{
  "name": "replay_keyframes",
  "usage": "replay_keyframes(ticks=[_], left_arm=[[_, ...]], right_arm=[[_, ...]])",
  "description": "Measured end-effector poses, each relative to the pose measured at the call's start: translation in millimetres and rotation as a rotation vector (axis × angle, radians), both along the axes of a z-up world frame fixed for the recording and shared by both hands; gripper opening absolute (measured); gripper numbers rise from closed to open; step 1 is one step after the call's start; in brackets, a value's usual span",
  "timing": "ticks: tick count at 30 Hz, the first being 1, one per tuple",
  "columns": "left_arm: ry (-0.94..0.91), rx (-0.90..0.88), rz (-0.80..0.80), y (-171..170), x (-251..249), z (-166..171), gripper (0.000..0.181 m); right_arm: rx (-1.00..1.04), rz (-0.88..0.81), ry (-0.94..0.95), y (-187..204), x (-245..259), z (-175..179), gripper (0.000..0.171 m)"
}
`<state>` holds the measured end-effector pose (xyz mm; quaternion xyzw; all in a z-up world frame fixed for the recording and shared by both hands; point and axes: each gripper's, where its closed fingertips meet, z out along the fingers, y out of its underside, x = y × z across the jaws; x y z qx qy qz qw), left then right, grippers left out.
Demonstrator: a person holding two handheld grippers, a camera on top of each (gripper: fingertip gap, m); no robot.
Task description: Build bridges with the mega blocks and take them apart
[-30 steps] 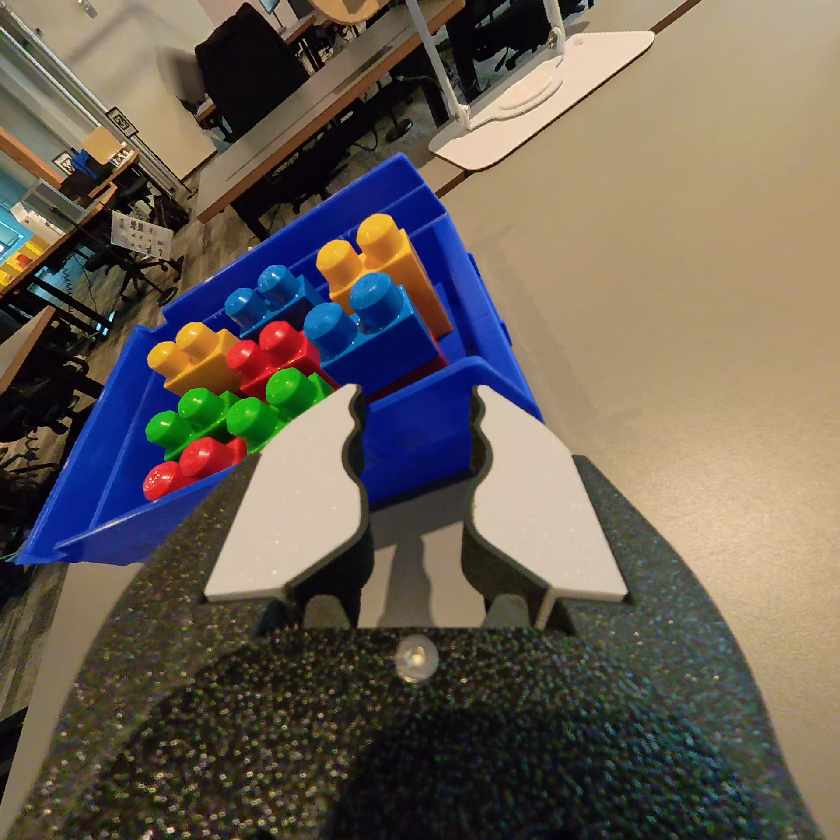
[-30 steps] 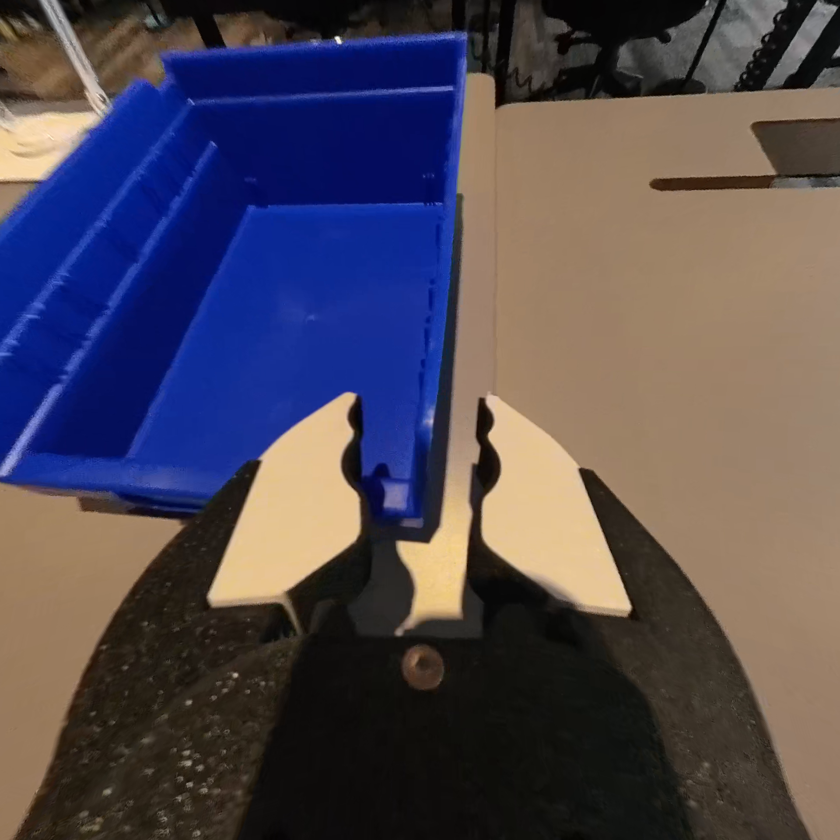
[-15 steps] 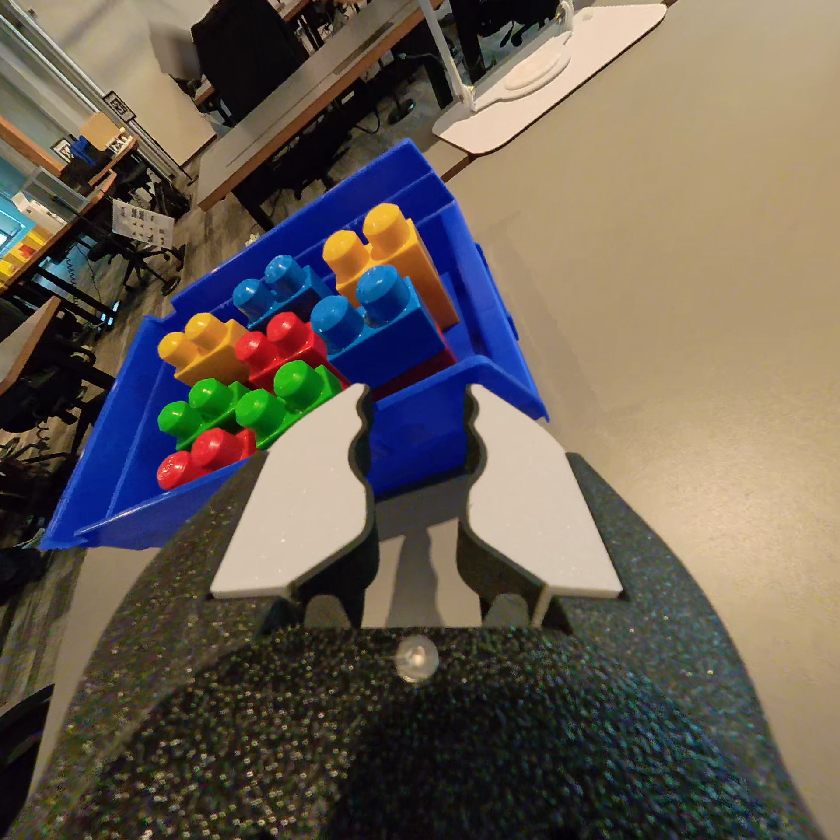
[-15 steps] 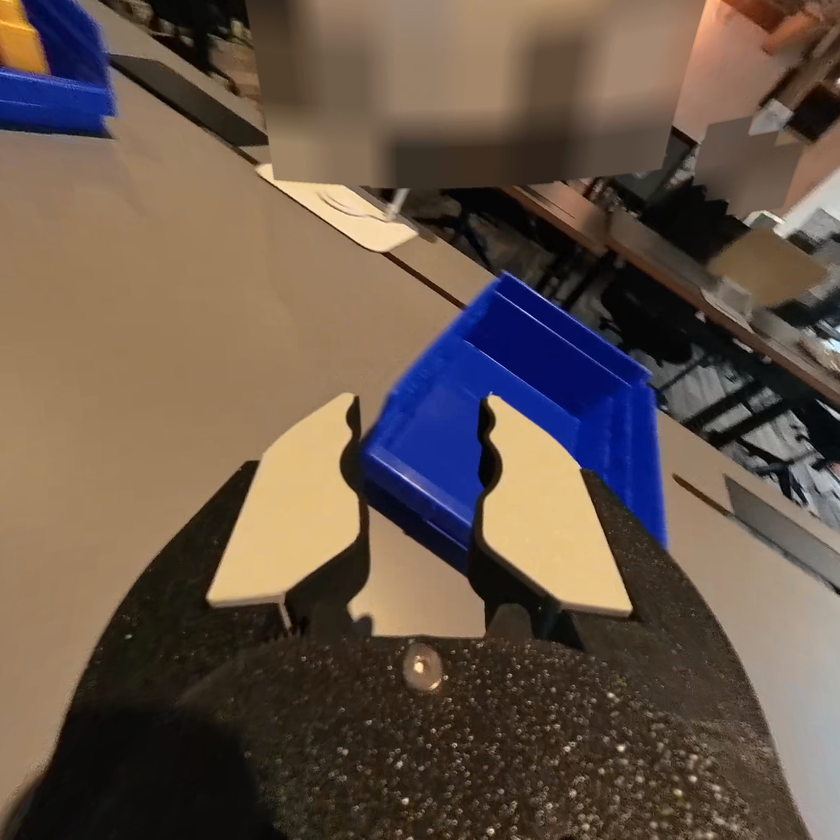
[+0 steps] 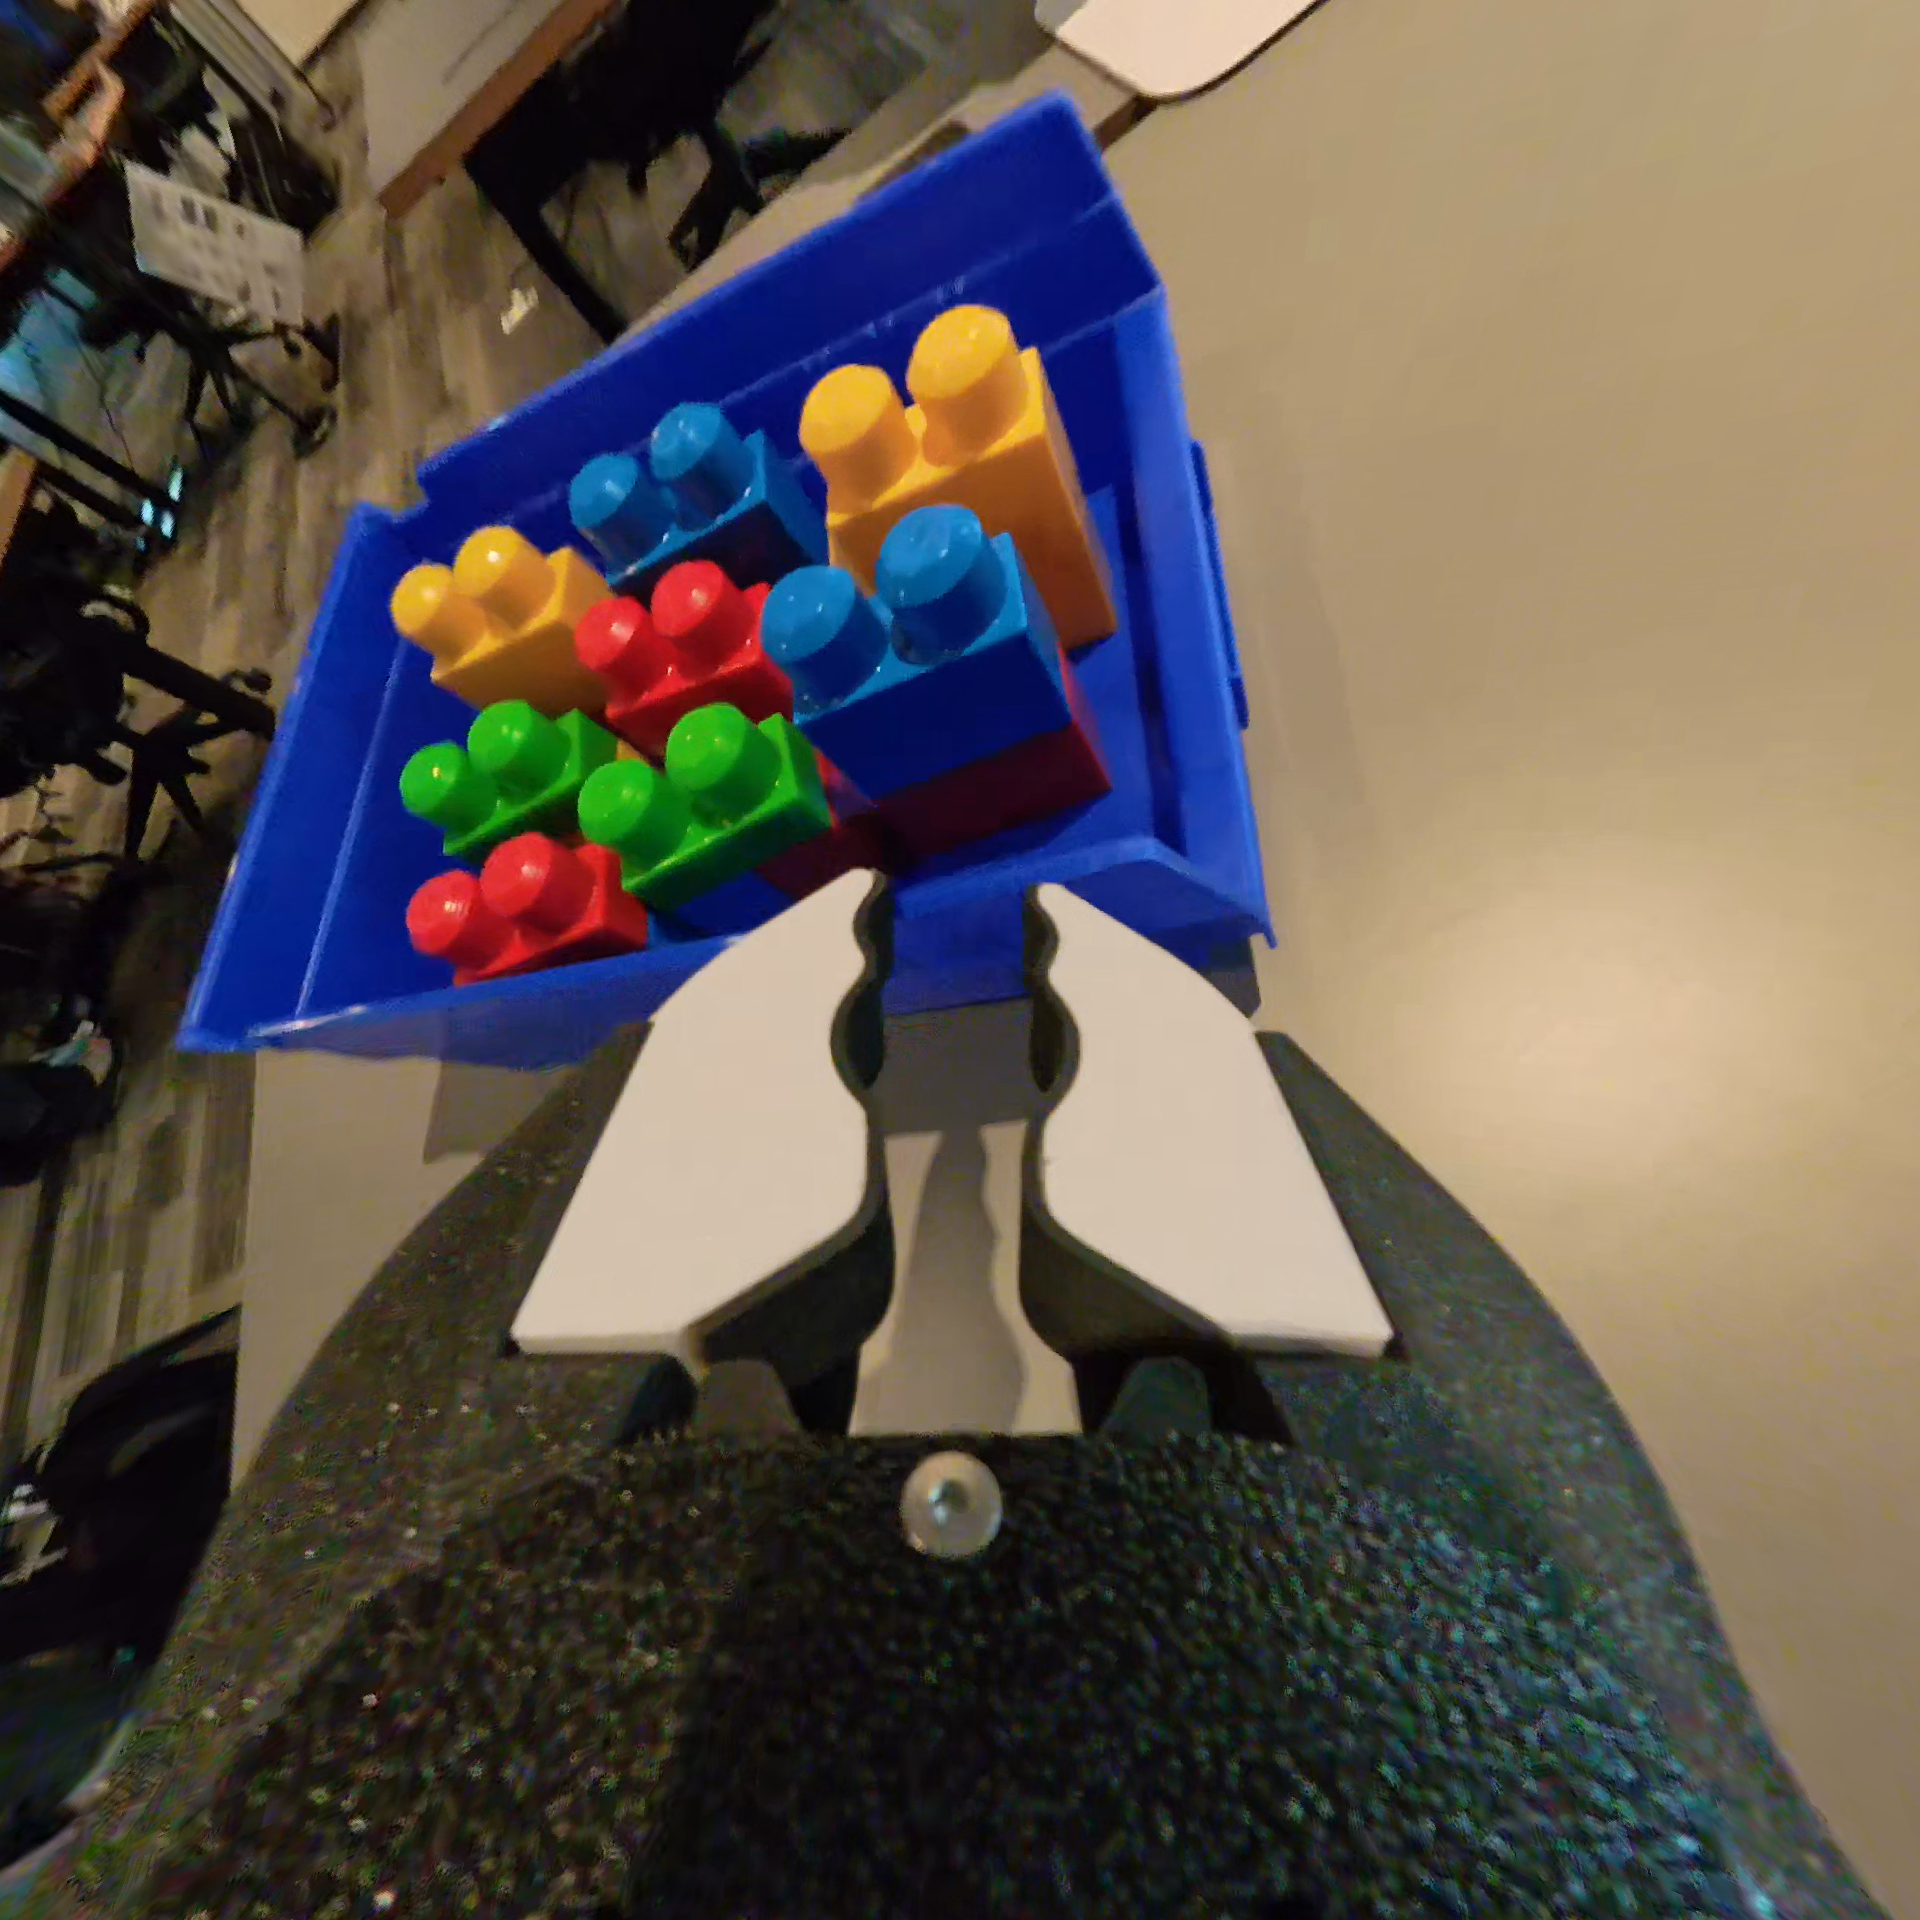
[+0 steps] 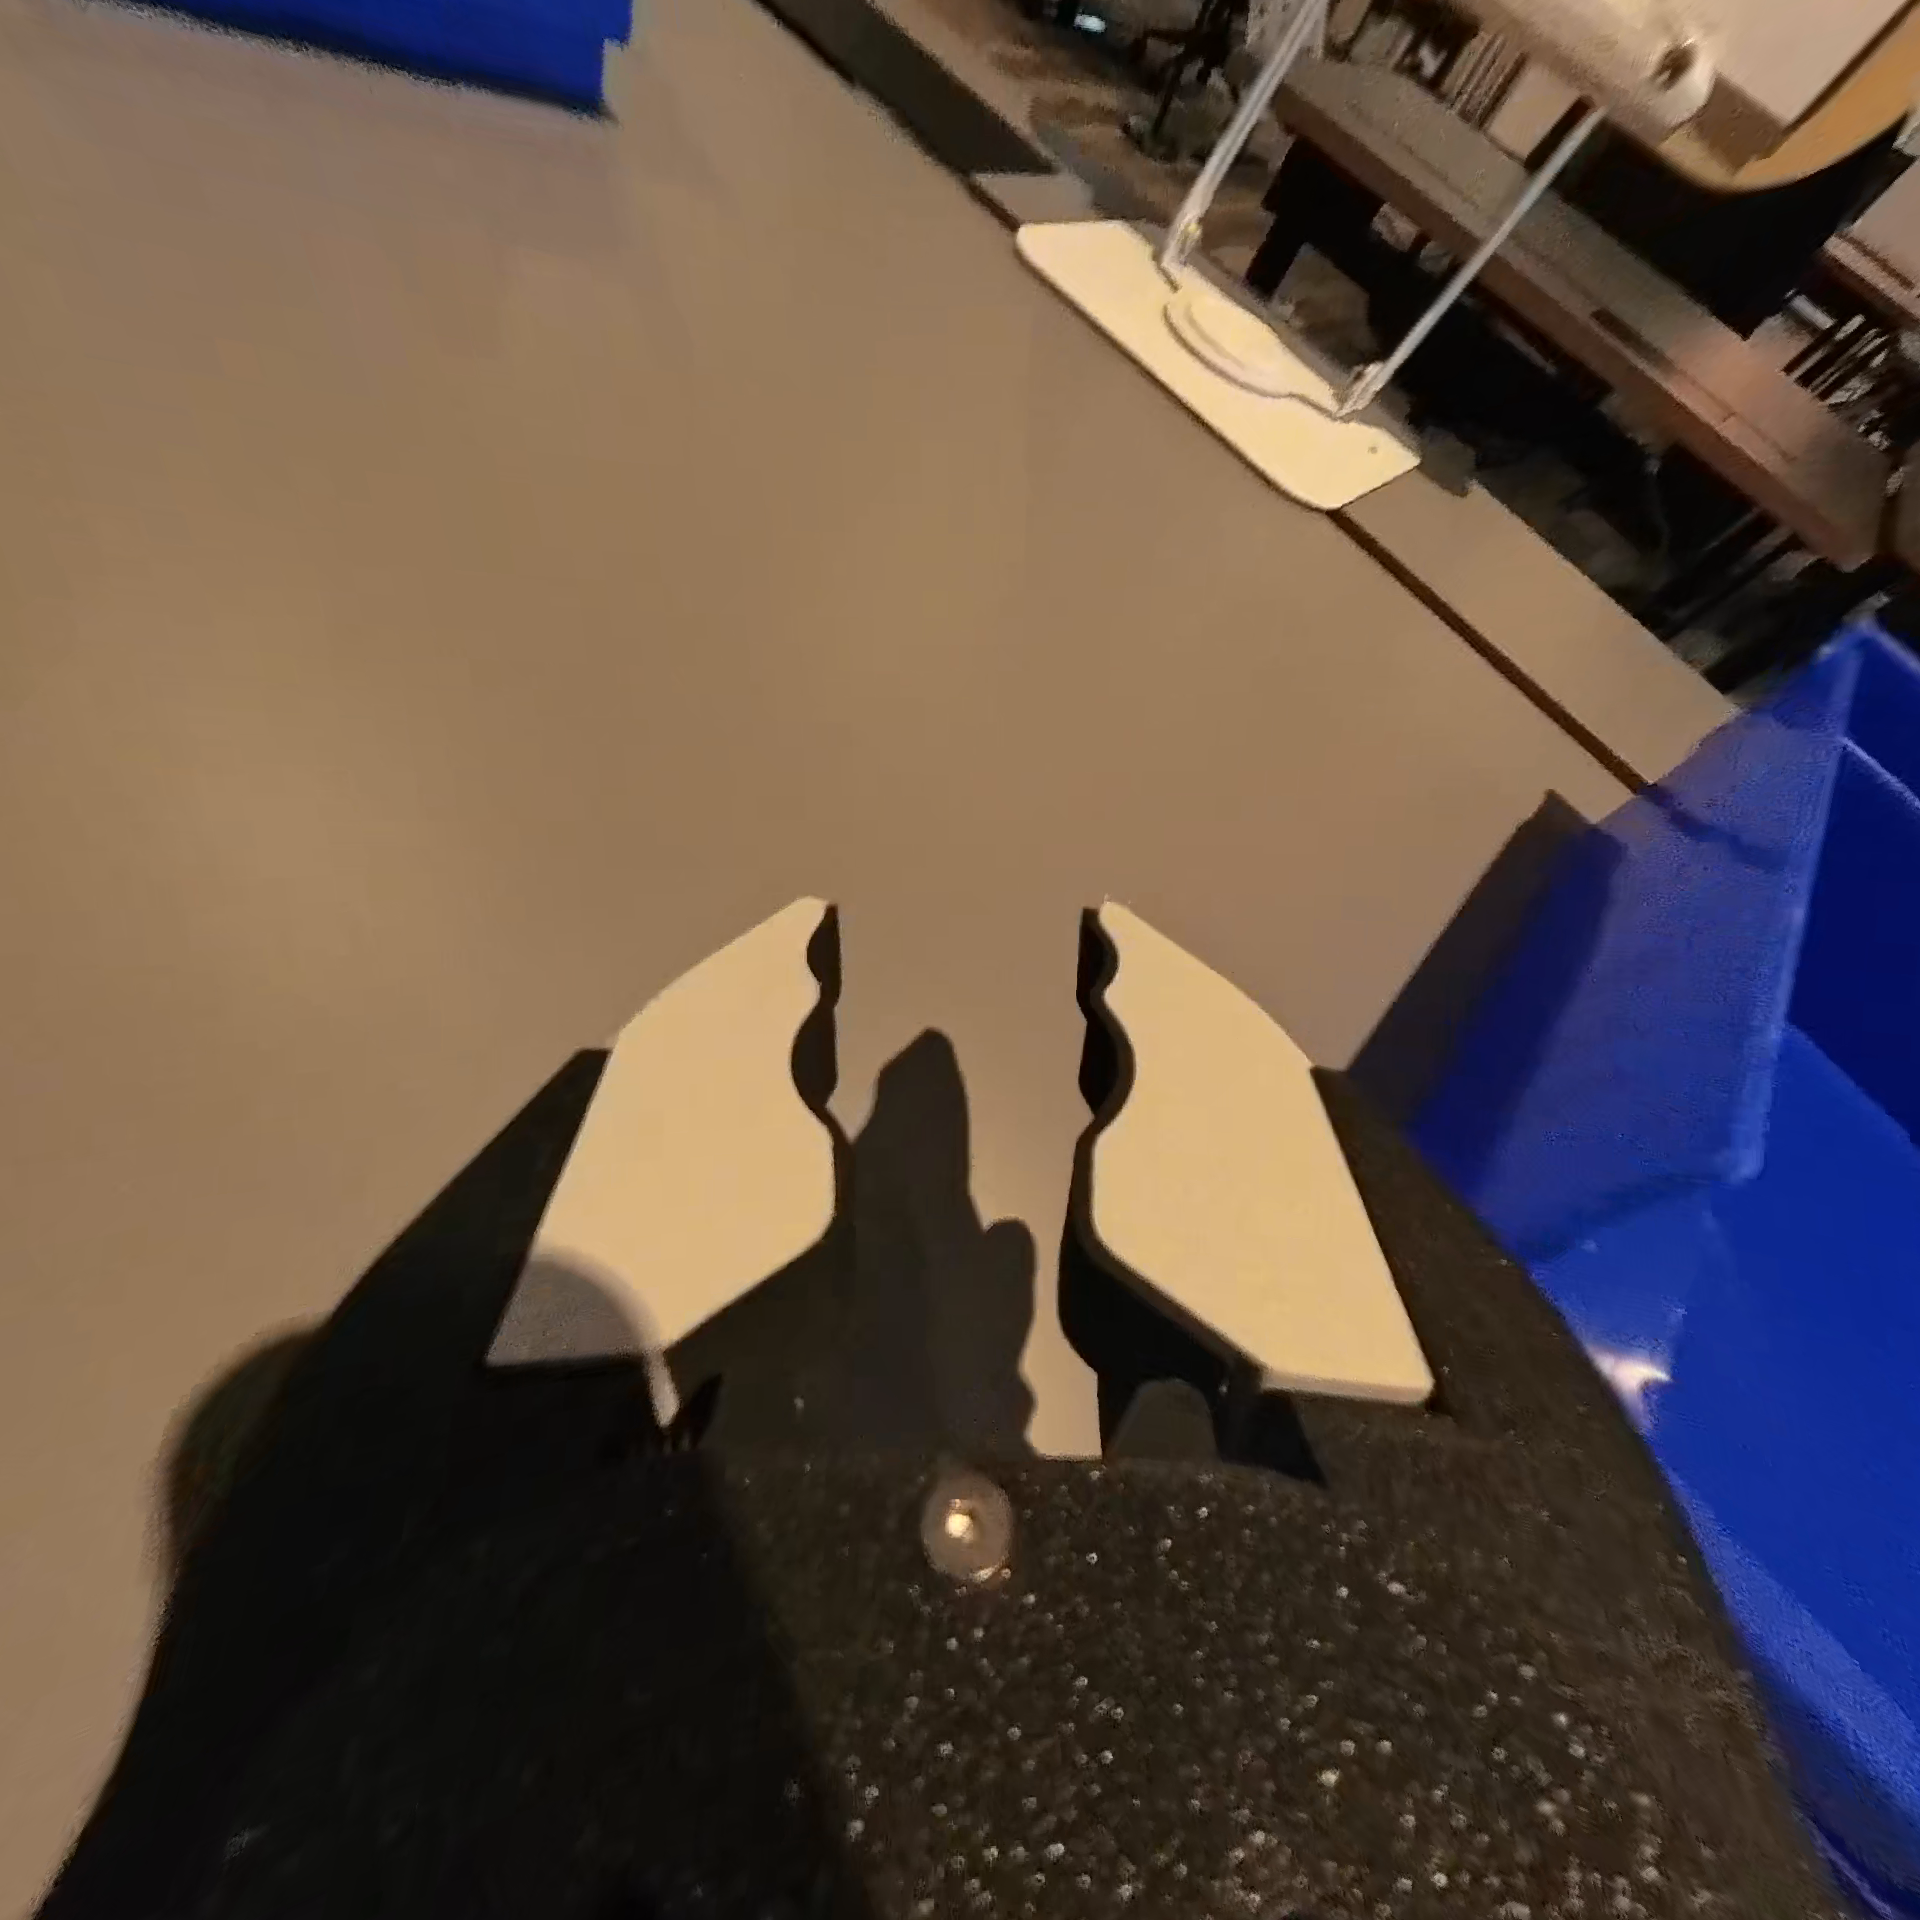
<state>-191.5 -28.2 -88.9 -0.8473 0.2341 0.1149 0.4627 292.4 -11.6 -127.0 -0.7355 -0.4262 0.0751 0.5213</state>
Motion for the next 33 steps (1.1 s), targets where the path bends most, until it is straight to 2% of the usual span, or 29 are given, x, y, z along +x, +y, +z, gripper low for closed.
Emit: replay_keyframes(ticks=[2,3,5,7,10,13,16,19,21,24,26,28,33], left_arm=[[0.011,-0.023,0.044,-7,-9,1,0.023],[0.021,-0.07,0.118,-15,-22,-2,0.0],[-0.017,-0.213,0.232,-32,-47,-22,0.0],[-0.131,-0.222,0.249,-39,-54,-30,0.0],[-0.239,-0.048,0.224,-39,-48,-4,0.012],[-0.442,0.131,0.145,-28,-20,27,0.041],[-0.564,0.177,0.18,-13,-6,24,0.062],[-0.532,0.183,0.253,0,-2,12,0.073],[-0.448,0.165,0.322,4,-6,3,0.08],[-0.35,0.149,0.377,7,-11,-5,0.081],[-0.322,0.145,0.375,6,-12,-5,0.074],[-0.25,0.129,0.402,-1,-22,-4,0.051],[-0.225,0.099,0.519,-25,-79,-7,0.024]], right_arm=[[0.001,0.005,-0.034,-1,-3,-7,0.044],[0.004,0.009,-0.045,-1,-4,-9,0.043],[0.005,0.016,-0.056,-2,-6,-12,0.043],[-0.002,0.02,-0.052,-2,-7,-13,0.042],[-0.006,0.02,-0.048,-2,-8,-14,0.042],[-0.014,0.025,-0.052,-2,-10,-16,0.042],[-0.008,0.033,-0.065,-3,-12,-17,0.041],[-0.007,0.044,-0.077,-4,-14,-19,0.041],[-0.016,0.047,-0.082,-4,-15,-21,0.041],[-0.013,0.051,-0.087,-4,-15,-21,0.04],[-0.01,0.055,-0.086,-5,-15,-21,0.04],[-0.01,0.059,-0.086,-6,-15,-21,0.04],[-0.008,0.074,-0.098,-7,-17,-22,0.04]])
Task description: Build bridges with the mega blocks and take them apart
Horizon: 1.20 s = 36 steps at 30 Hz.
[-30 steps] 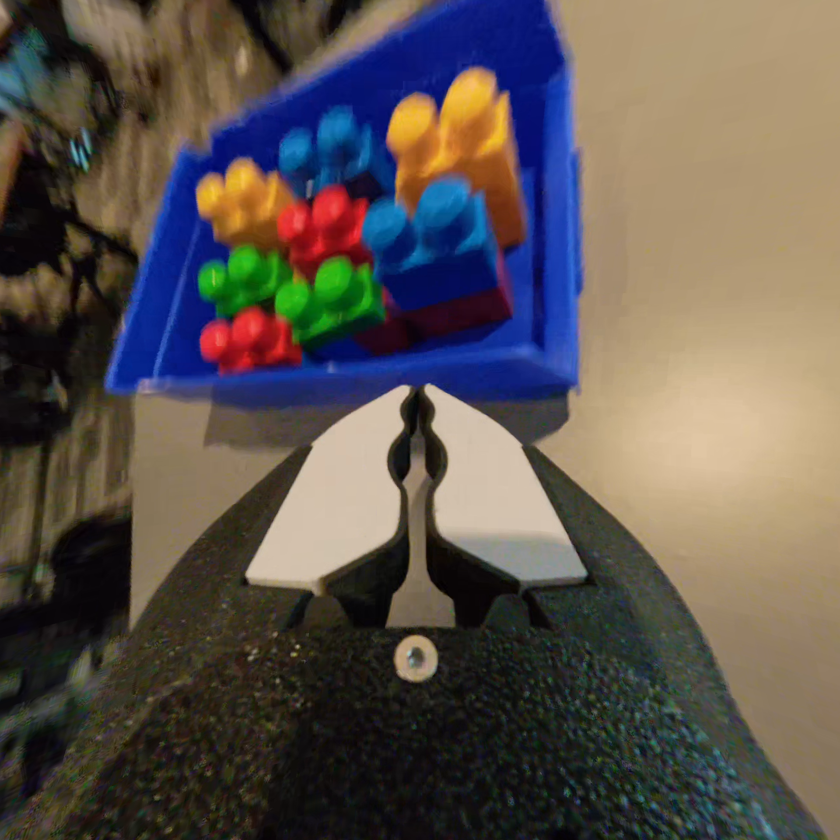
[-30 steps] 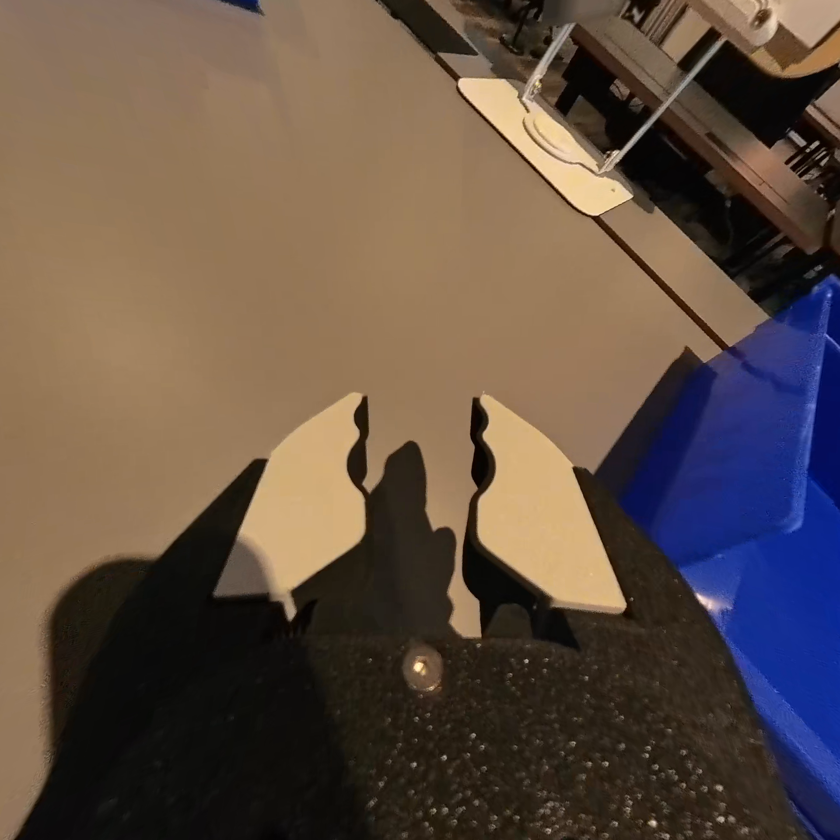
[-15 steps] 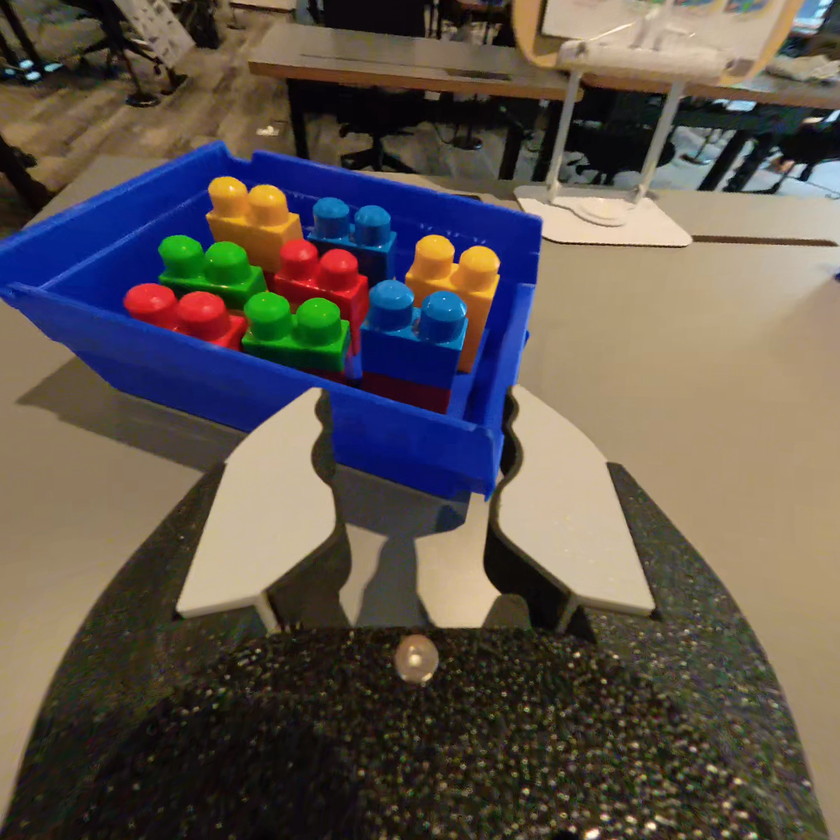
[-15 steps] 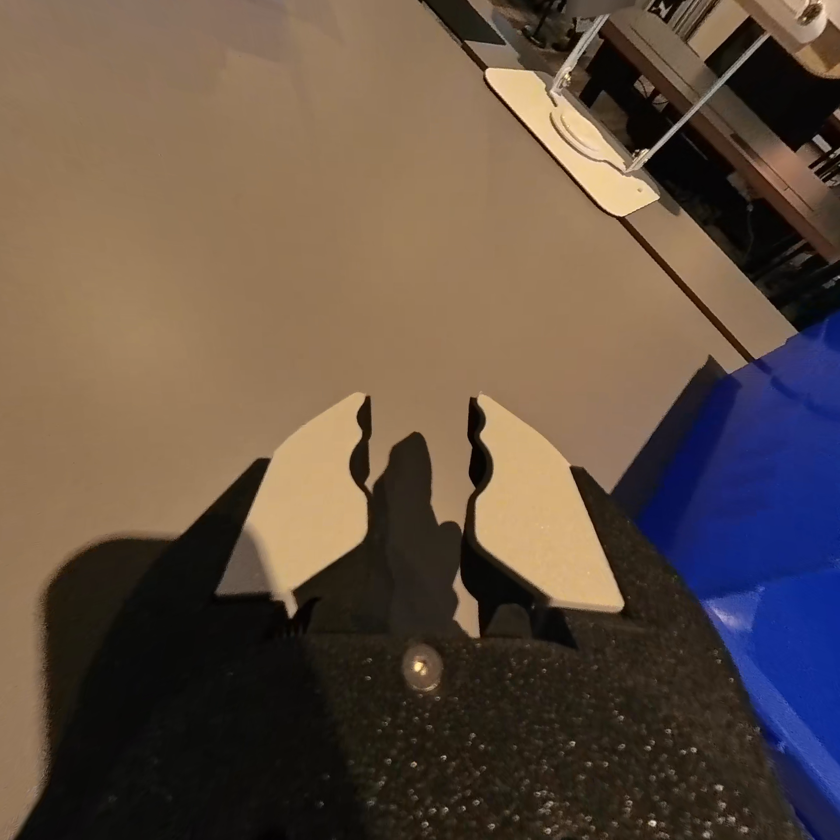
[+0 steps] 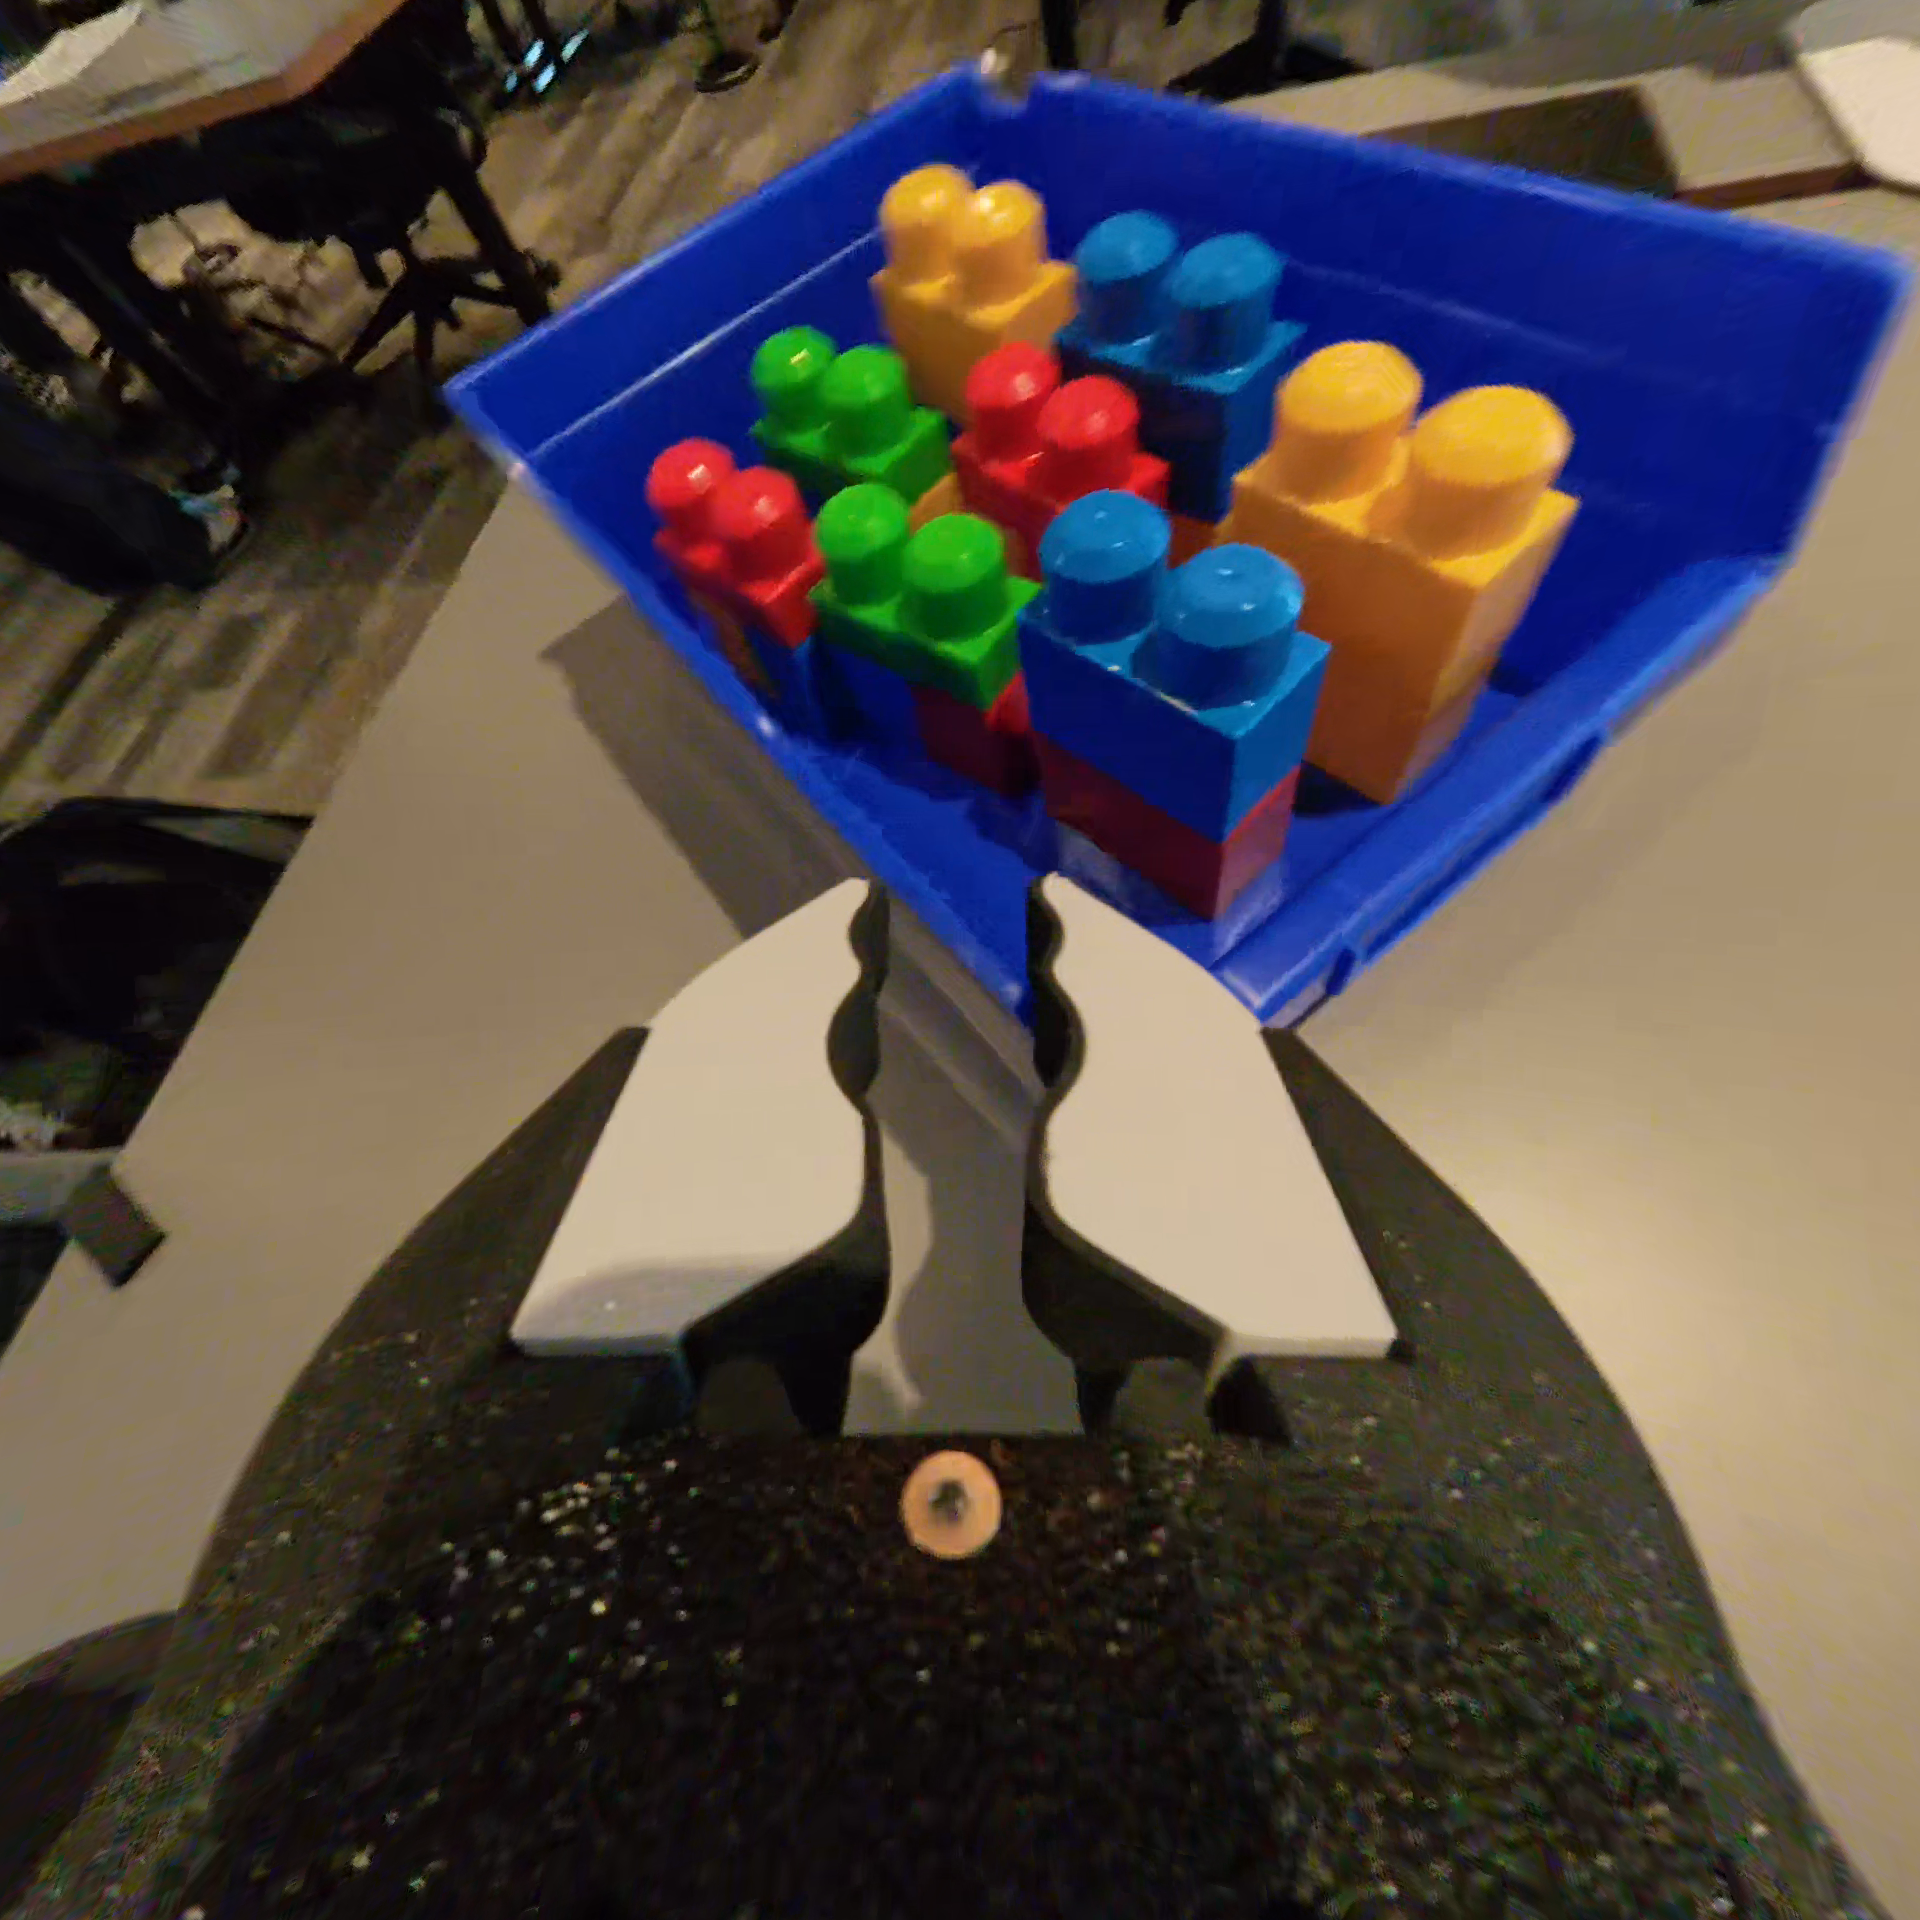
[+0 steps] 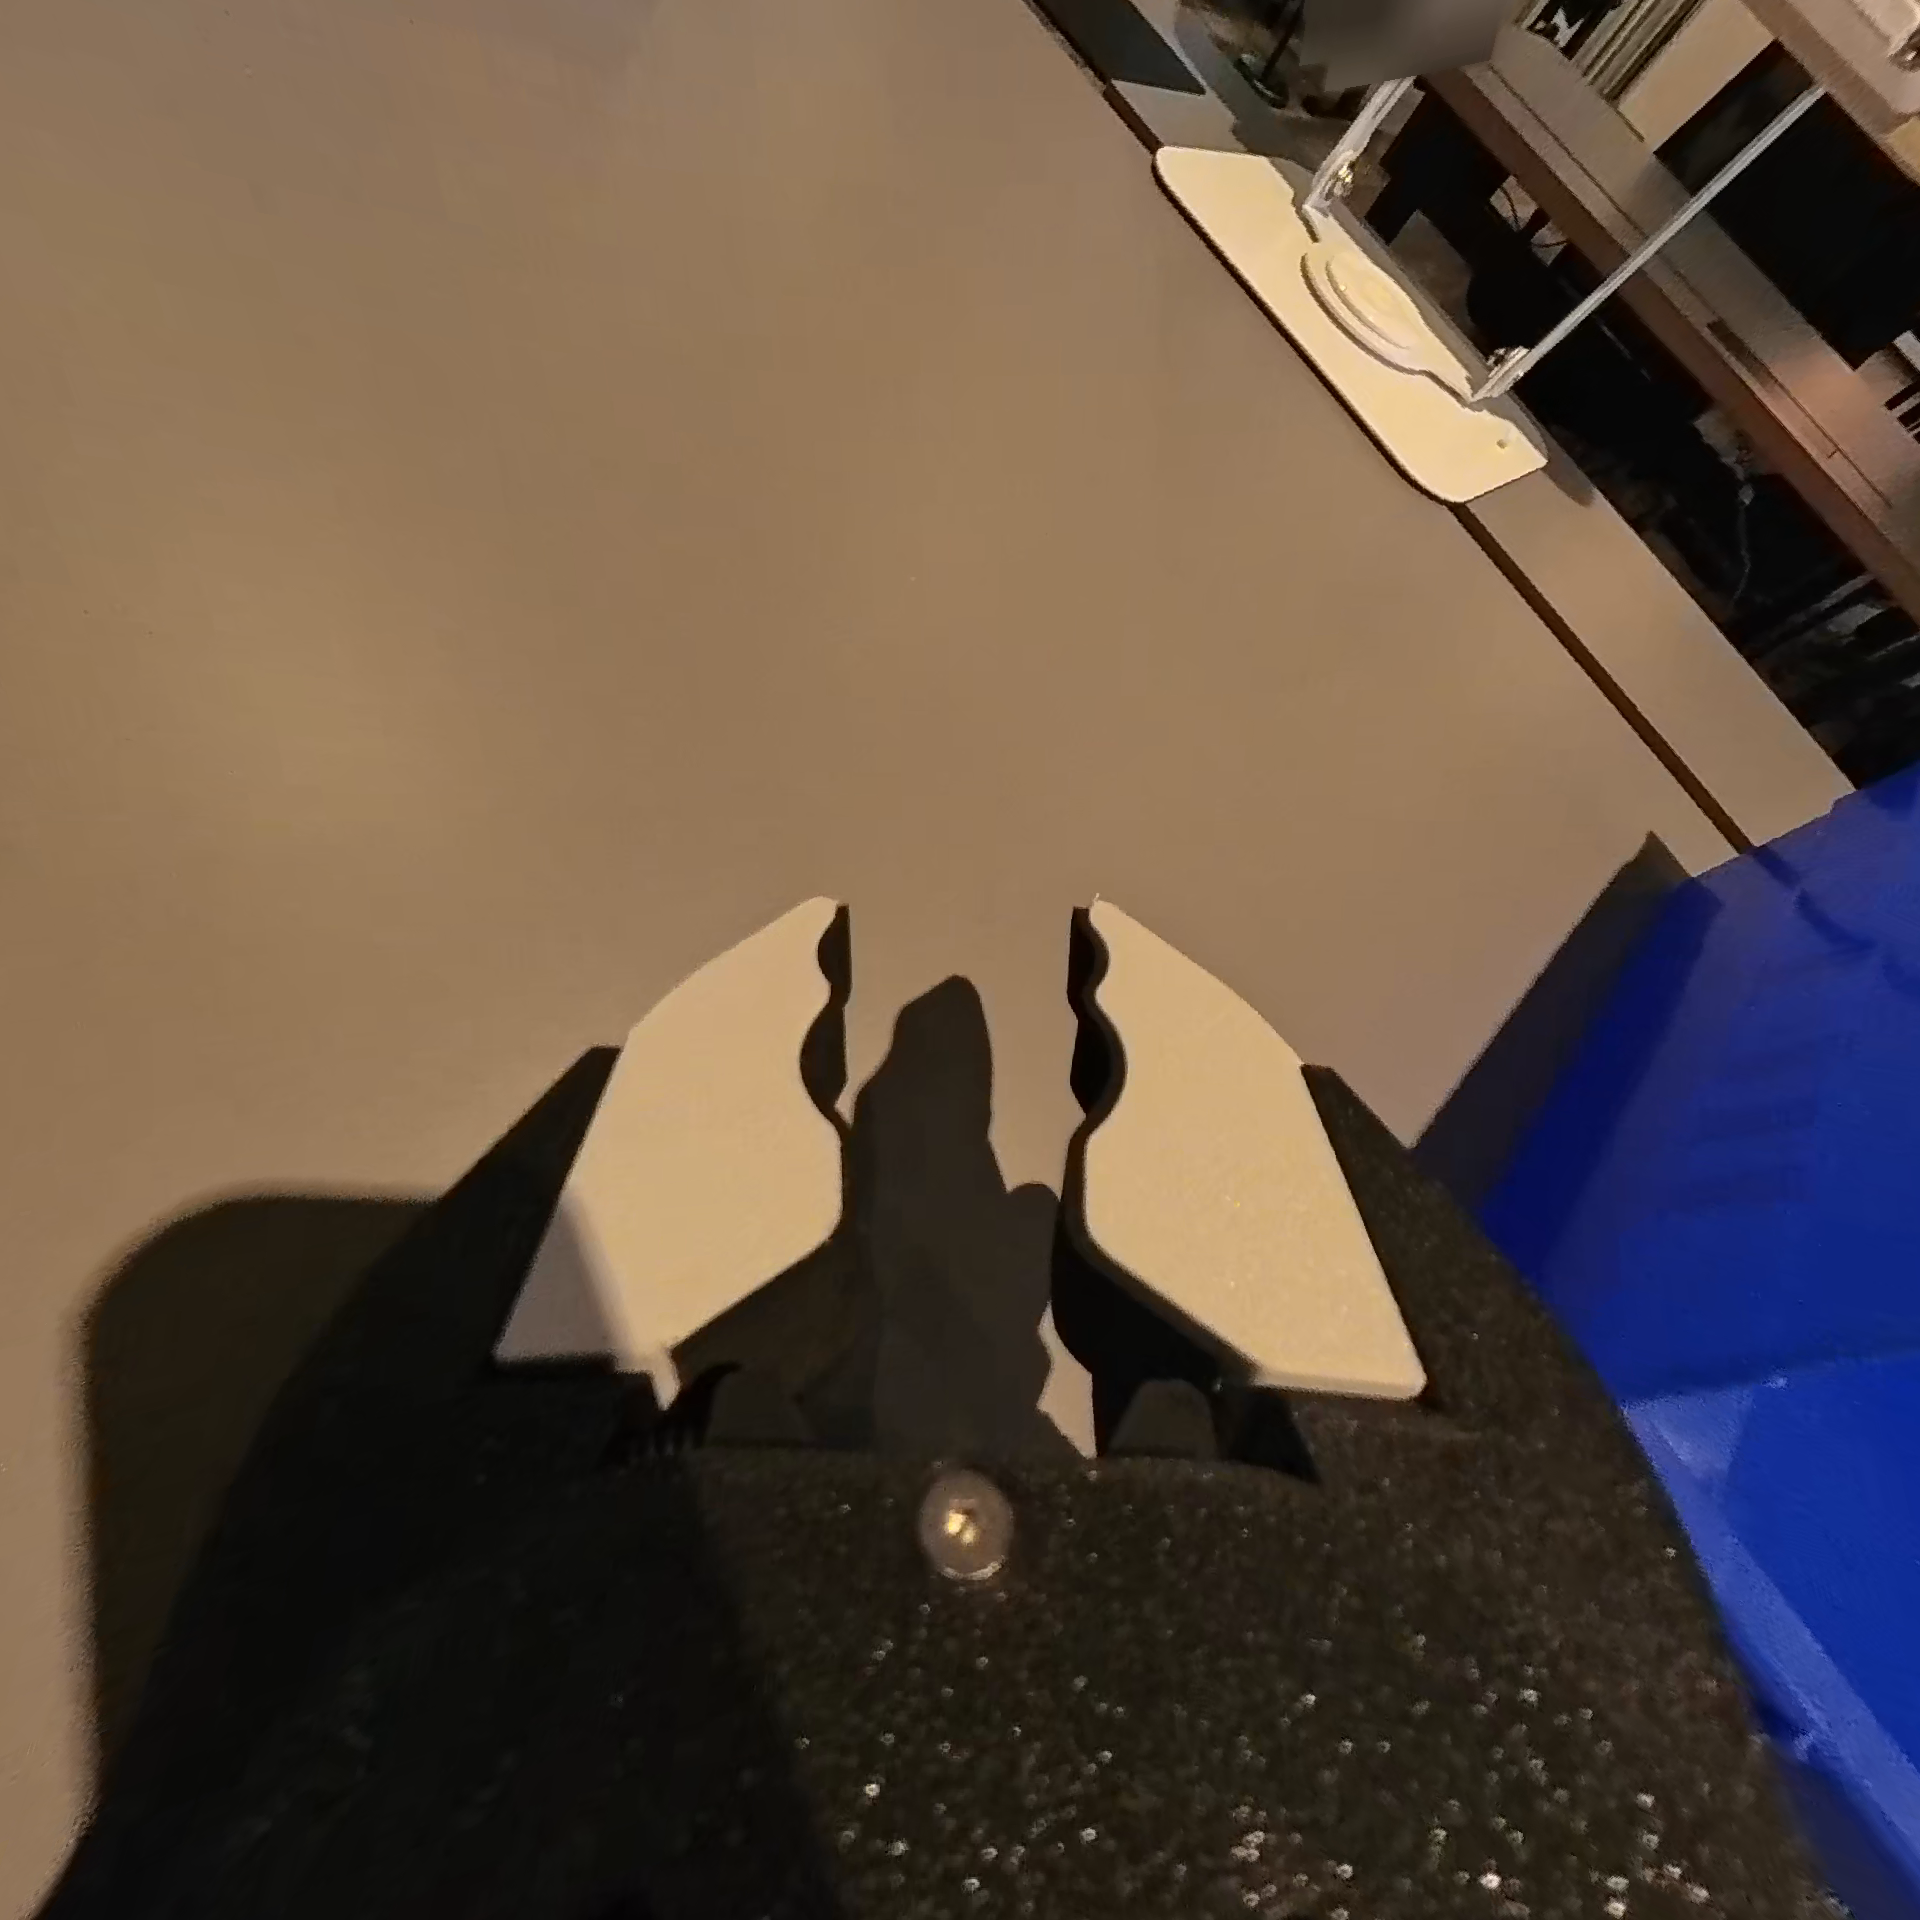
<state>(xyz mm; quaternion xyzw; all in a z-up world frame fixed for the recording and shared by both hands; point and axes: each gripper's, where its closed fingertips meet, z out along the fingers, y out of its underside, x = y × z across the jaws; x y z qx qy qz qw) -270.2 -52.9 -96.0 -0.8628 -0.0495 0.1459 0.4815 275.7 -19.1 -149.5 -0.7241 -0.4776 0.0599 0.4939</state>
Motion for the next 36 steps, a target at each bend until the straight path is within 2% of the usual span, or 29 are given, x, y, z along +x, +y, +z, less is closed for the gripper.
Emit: replay_keyframes(ticks=[4,8,12,14,16,18,19,21,23,24,25,28,30,32,34,36], left_arm=[[-0.05,0.022,0.094,-13,-42,3,0.03],[-0.057,0.134,0.007,-7,-17,25,0.034],[-0.043,0.062,0.113,-10,-35,7,0.056],[-0.077,0.016,0.14,-13,-44,-6,0.061],[-0.055,-0.027,0.136,-14,-52,-15,0.046],[-0.035,-0.057,0.134,-14,-58,-17,0.015],[0.006,-0.084,0.179,-16,-67,-17,0.01],[0.057,-0.104,0.258,-18,-87,-16,0.014],[0.007,-0.072,0.273,-17,-96,-15,0.015],[-0.013,-0.038,0.269,-16,-96,-10,0.019],[-0.013,0.0,0.272,-17,-94,-3,0.032],[-0.013,0.101,0.209,-16,-67,21,0.054],[-0.108,0.214,0.013,1,-13,38,0.051],[-0.17,0.244,-0.208,17,49,41,0.043],[-0.162,0.215,-0.297,31,87,32,0.043],[-0.135,0.149,-0.319,45,104,16,0.043]], right_arm=[[0.004,0.001,-0.03,0,-1,-3,0.04],[-0.001,-0.002,-0.046,1,-3,-5,0.04],[0.016,0.009,-0.065,-1,-5,-6,0.04],[0.013,0.018,-0.072,-2,-6,-7,0.04],[0.006,0.023,-0.077,-2,-6,-9,0.04],[0.012,0.028,-0.083,-3,-7,-9,0.04],[0.016,0.031,-0.087,-3,-7,-9,0.04],[0.018,0.035,-0.098,-4,-8,-10,0.04],[0.02,0.037,-0.105,-4,-8,-11,0.039],[0.02,0.038,-0.105,-4,-8,-11,0.039],[0.018,0.037,-0.104,-4,-8,-11,0.039],[0.008,0.034,-0.103,-3,-8,-11,0.039],[0.008,0.033,-0.103,-2,-8,-11,0.038],[0.011,0.033,-0.103,-3,-8,-11,0.038],[0.015,0.035,-0.104,-3,-8,-11,0.038],[0.023,0.038,-0.105,-4,-8,-11,0.038]])
